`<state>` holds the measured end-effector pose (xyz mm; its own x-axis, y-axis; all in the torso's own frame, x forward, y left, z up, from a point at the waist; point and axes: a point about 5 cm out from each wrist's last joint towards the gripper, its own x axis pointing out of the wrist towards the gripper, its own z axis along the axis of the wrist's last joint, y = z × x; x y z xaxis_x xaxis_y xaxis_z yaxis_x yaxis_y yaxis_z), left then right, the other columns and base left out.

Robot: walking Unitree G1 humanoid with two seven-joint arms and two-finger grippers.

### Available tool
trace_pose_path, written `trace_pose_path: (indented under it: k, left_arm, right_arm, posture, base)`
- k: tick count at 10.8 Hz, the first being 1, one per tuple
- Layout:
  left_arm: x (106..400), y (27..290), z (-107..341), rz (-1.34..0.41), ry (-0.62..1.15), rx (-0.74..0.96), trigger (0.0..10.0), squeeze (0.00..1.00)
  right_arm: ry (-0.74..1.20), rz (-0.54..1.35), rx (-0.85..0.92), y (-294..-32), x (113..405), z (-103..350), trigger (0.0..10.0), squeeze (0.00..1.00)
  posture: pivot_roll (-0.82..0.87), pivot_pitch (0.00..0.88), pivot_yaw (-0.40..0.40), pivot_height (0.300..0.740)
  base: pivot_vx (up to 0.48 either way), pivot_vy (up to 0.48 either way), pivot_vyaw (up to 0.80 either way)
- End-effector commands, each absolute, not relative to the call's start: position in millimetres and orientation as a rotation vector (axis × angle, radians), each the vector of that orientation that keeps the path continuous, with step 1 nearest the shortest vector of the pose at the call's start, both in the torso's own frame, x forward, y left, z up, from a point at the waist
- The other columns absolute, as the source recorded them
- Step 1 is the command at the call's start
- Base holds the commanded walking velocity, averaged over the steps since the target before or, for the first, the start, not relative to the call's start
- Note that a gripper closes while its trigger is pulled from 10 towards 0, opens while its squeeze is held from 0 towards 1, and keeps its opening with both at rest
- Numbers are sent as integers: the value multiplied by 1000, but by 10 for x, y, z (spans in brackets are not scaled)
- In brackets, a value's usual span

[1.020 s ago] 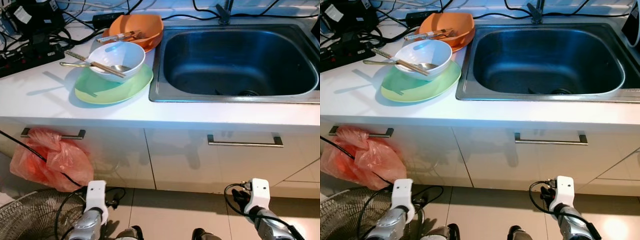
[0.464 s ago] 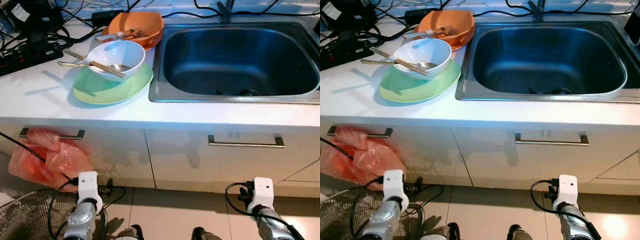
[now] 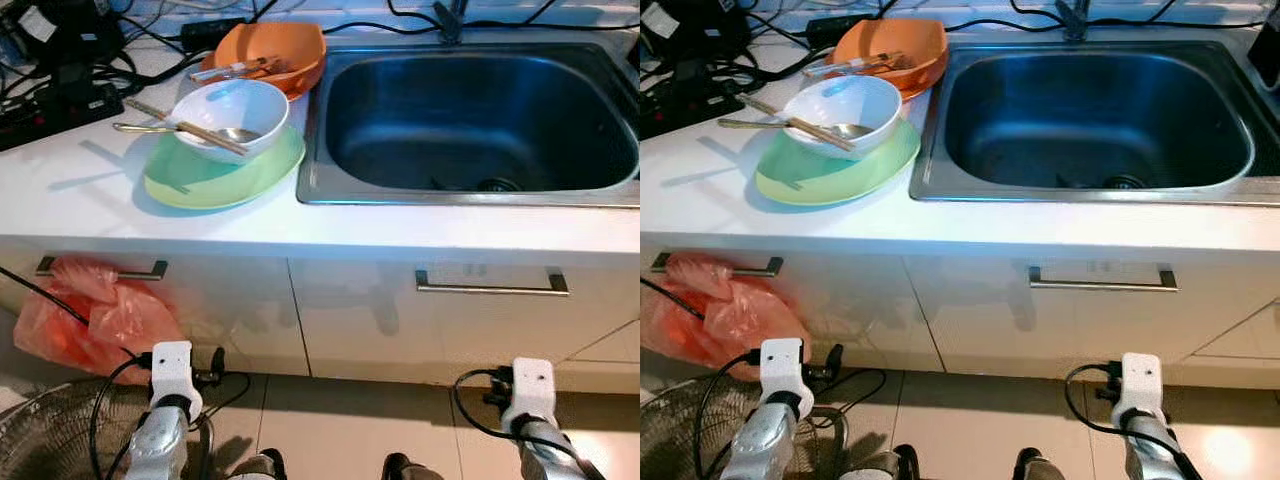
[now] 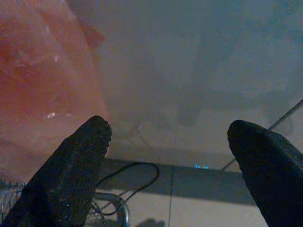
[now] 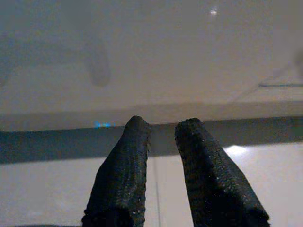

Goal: Kitchen organization

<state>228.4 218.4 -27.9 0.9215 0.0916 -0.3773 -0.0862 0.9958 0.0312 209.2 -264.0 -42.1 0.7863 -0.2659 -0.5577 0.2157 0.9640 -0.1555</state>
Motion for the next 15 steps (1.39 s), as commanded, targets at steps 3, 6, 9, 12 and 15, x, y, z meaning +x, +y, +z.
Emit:
trace_pose_path:
  k: [3,6,9,12,15]
  left_arm:
    - [2262,2323,-189,96,330,45,10000,0]
    - [2345,2238,-70,52,261,56,10000,0]
    - [2422,2195,-18,36,250,51,10000,0]
    - [2391,2129,168,19,145,71,10000,0]
    - [2224,2098,374,29,61,95,10000,0]
  right_arm:
    - [626,-270,-100,-2642,2047,-447,10000,0]
    - [534,-238,-111,-2613,2103,-376,10000,0]
    - [515,-243,-123,-2604,2112,-363,10000,0]
    - [467,-240,-105,-2591,2127,-331,10000,0]
    - [445,-223,-80,-2589,2136,-315,10000,0]
  posture:
    - [27,172,72,740]
    - [7,181,75,740]
    - [-33,198,85,740]
    - [-26,216,83,740]
    - [1,237,76,740]
  base:
    - [0,0,0]
    - [0,0,0]
    - [0,0,0]
    - [0,0,0]
    - [0,0,0]
